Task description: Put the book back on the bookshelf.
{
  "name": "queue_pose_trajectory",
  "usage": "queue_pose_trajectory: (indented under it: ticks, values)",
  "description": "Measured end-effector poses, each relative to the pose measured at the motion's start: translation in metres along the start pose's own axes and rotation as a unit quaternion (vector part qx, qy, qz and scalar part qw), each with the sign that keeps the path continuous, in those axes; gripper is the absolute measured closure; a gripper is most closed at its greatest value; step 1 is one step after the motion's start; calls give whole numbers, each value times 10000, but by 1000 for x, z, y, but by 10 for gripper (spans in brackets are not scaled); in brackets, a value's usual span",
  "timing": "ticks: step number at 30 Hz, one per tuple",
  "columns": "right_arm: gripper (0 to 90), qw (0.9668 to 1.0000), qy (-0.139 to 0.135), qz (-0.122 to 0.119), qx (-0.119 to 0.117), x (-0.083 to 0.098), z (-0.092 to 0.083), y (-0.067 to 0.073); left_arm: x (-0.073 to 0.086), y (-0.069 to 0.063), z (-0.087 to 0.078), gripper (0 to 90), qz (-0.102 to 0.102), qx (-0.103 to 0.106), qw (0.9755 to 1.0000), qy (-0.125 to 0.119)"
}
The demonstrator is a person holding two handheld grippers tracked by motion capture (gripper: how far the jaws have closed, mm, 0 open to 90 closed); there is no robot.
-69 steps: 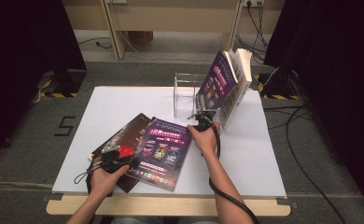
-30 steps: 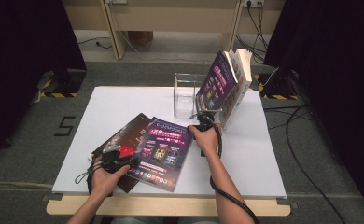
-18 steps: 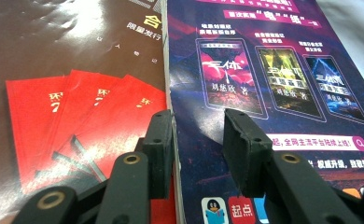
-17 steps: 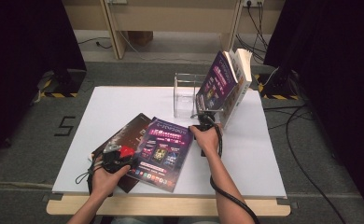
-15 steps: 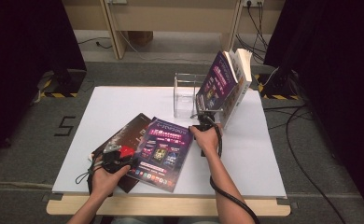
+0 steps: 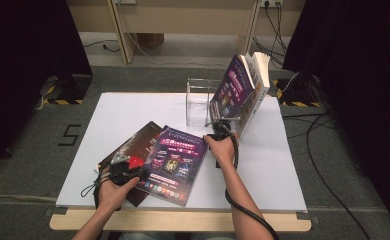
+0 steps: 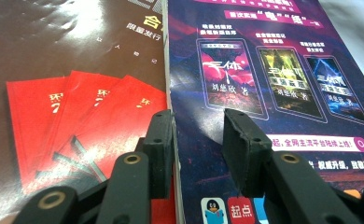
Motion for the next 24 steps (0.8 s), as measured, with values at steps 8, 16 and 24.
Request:
queue_pose_trajectory:
  ticks: [8,16,24]
  values:
    - [562,9996,141,-223,28,-1,3,4,1,0,0,630,-3,11,10000,-15]
    - [552,9994,60,-333,-90,0,3,2,0,0,0,630,-4,-1,10000,-15]
    - [593,9996,-61,-16,-282,0,1,-3,0,-3,-1,635,98,-84,9999,15]
Point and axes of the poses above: each handheld gripper's, and its own axes: z roughly forward along the jaws, x roughly out of its underside, y roughly to its left, the point moved 4 cm from there along z, roughly forward along the jaws, and after that the axes turned 13 degrees about -x, right-handed, at the moved point
